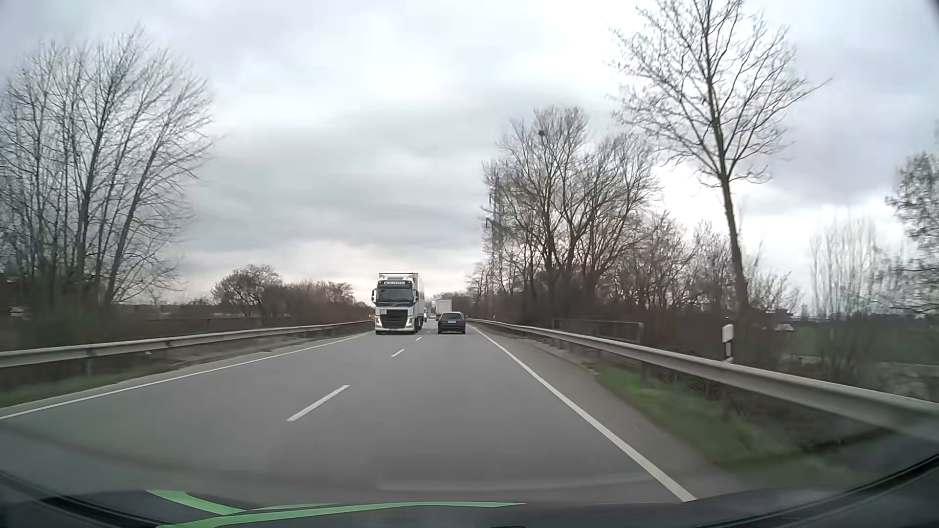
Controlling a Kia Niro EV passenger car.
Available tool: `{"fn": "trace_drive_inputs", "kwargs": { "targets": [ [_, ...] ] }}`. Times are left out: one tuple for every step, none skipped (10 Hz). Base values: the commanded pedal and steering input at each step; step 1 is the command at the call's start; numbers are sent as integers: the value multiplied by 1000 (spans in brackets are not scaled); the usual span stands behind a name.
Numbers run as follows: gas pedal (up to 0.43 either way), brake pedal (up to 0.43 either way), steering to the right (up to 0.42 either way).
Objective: Follow the waypoints while adhering to traffic rules and regulations
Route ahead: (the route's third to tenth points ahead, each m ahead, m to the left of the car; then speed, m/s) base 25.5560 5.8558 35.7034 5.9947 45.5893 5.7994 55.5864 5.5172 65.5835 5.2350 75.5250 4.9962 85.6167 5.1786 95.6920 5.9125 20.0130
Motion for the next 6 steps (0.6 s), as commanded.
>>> {"fn": "trace_drive_inputs", "kwargs": {
  "targets": [
    [0,0,-3],
    [0,0,-3],
    [0,0,-3],
    [0,0,-3],
    [0,0,-3],
    [0,0,-3]
  ]
}}
